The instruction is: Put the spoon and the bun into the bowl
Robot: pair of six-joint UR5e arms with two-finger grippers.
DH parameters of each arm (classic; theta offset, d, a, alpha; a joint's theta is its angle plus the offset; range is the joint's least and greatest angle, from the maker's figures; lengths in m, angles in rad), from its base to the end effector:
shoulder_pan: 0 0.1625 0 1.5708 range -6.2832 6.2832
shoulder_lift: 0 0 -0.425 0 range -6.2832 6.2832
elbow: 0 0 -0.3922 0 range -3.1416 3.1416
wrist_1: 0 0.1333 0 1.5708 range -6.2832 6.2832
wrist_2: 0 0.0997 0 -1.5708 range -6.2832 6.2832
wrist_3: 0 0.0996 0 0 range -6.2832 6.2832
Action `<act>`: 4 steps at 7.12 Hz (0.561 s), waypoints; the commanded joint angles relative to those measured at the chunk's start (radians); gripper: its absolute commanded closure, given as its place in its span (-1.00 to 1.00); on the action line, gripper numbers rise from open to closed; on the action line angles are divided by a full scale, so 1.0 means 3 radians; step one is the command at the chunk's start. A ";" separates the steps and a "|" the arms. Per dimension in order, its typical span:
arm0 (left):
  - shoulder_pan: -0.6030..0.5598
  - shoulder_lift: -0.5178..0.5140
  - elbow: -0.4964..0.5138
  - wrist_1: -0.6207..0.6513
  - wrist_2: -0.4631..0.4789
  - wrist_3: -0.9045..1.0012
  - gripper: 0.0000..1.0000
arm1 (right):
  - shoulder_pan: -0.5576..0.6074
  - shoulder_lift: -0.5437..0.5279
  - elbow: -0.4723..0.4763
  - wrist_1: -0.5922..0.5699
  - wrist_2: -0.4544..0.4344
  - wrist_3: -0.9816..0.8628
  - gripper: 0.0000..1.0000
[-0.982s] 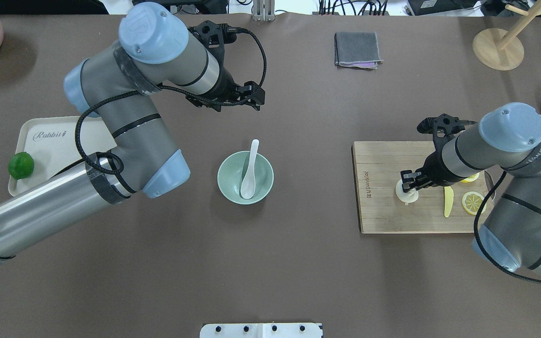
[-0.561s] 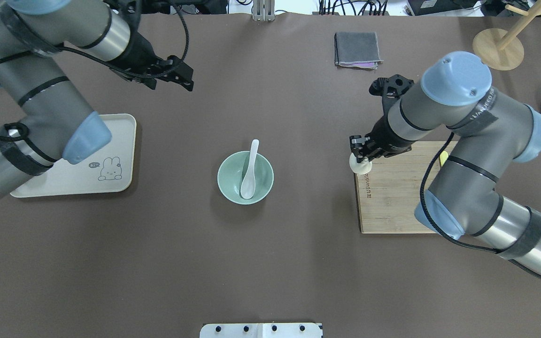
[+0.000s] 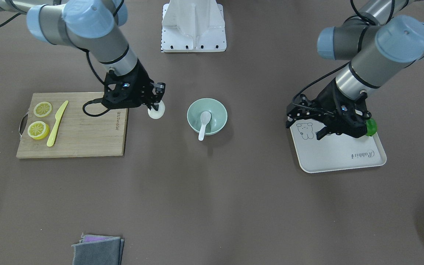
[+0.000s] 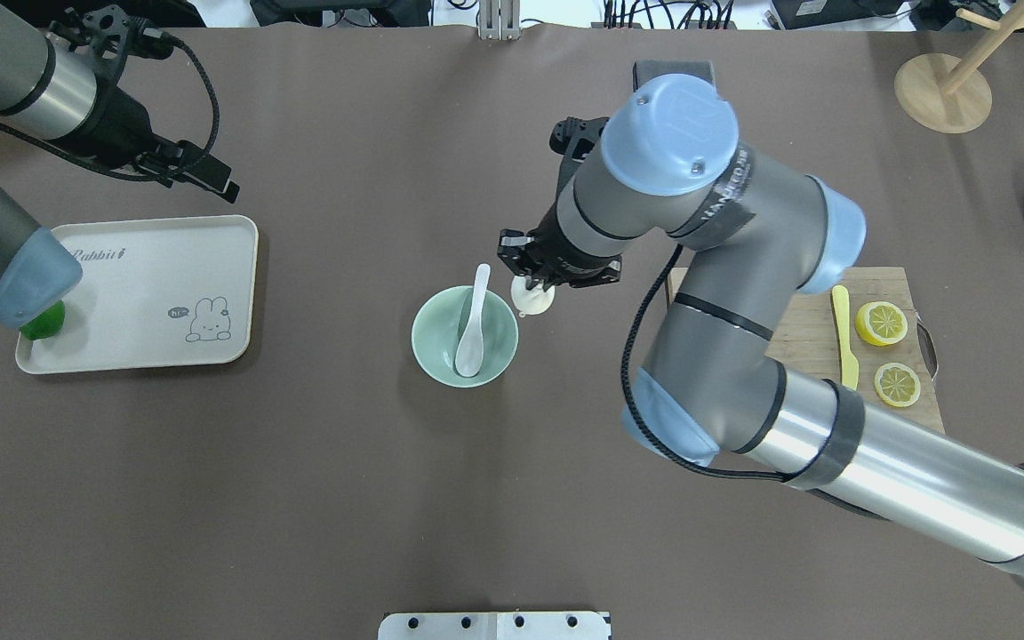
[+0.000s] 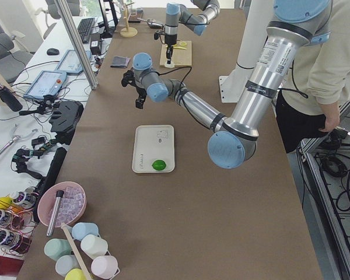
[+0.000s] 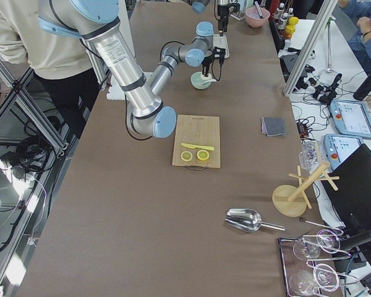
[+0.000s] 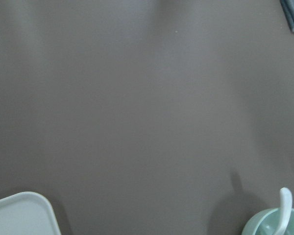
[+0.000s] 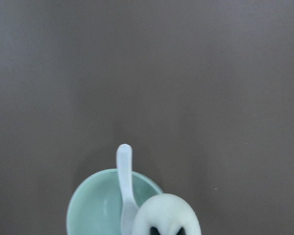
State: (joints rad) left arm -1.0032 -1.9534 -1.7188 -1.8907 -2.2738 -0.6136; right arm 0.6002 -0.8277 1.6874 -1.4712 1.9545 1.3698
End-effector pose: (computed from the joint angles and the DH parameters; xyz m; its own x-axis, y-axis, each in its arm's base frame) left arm 0.2751 -0.5597 0.3335 0.5165 0.3501 -0.7814 -0.0699 0.9268 0.3690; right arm -0.5039 -0.4613 0.1497 0.5183 0.1304 0.8452 -0.1708 0.9842 -0.0471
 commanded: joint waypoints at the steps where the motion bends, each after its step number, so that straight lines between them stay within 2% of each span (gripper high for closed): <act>1: -0.0015 0.0058 0.0008 -0.0002 0.0002 0.0082 -0.94 | -0.0240 0.0360 -0.0378 0.0026 -0.0332 0.0159 1.00; 2: -0.0010 0.0058 0.0018 0.0003 0.0002 0.0082 -0.94 | -0.0272 0.0361 -0.0379 0.0026 -0.0394 0.0164 1.00; 4: -0.0010 0.0063 0.0018 0.0003 0.0017 0.0082 -0.94 | -0.0338 0.0341 -0.0374 0.0021 -0.0501 0.0174 -0.98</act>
State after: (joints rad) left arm -1.0059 -1.9357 -1.7141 -1.8901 -2.2703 -0.5893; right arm 0.5152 -0.7228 1.5748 -1.4639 1.8309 1.4189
